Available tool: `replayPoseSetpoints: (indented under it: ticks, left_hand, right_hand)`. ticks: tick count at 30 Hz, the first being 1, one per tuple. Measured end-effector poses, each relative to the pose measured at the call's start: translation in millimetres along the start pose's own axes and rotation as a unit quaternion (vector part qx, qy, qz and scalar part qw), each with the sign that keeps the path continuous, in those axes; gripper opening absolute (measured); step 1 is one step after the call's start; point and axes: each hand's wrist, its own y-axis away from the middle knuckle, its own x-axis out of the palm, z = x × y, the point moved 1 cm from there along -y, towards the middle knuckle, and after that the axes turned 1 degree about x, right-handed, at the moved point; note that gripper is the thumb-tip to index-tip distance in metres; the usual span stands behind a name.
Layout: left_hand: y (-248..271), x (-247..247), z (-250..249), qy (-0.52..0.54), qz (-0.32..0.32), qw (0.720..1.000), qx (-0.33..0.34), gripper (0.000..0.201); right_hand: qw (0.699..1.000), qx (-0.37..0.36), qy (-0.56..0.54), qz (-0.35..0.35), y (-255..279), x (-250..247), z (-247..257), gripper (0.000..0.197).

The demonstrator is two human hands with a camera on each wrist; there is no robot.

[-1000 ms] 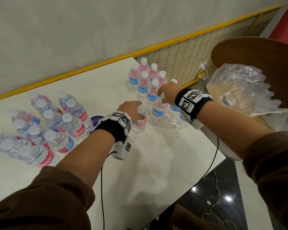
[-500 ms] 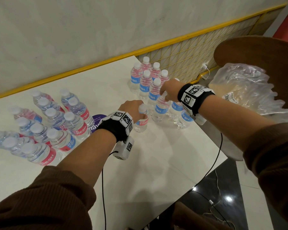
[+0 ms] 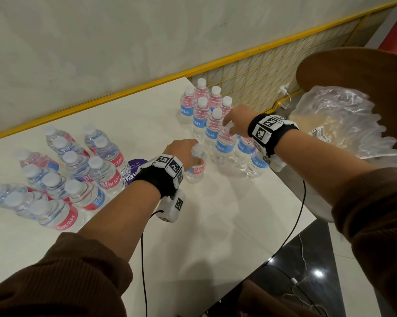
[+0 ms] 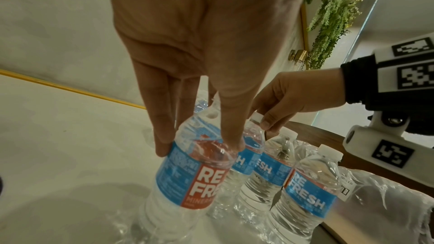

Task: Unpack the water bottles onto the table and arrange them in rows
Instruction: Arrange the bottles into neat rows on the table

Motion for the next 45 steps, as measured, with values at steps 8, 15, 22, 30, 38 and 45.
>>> replayPoseSetpoints:
  ticks: [8,15,22,30,38,45]
  left_hand:
    - [-0.1,-0.2,0.0,-0.005,0.002,1.000,0.002,0.042]
    - [2.2,-0.6,-0.7,0.003,0.000,1.000,-0.001,0.040]
    - [9.1,-3.0,-5.2,0.010,-0.001,1.000,-0.004,0.045]
    - [-1.1,-5.1,-7.6,0.064,0.115,0.991,-0.032,0.071]
    - [-30.9,-31.1,-34.7,0.002,-0.005,0.996,0.086,0.043]
    - [-50.2,-13.8,-72.2,0.007,0.015,0.987,0.161,0.049]
  right_hand:
    - [1.000,-0.003,0.009,0.000,-3.1,0.0,-2.6,0.038]
    - [1.000,-0.001,0.019,0.008,-0.8,-2.1,-1.8,0.039]
    - [0.995,-0.037,-0.039,-0.085,26.2,-7.7,21.7,0.036]
    - [0.992,-0.106,-0.055,0.027,51.3,32.2,60.0,0.043]
    - [0.995,-0.070,-0.060,0.033,57.3,28.5,24.4,0.033]
    - [0.998,-0.020,-0.020,0.056,61.4,20.0,-13.4,0.036]
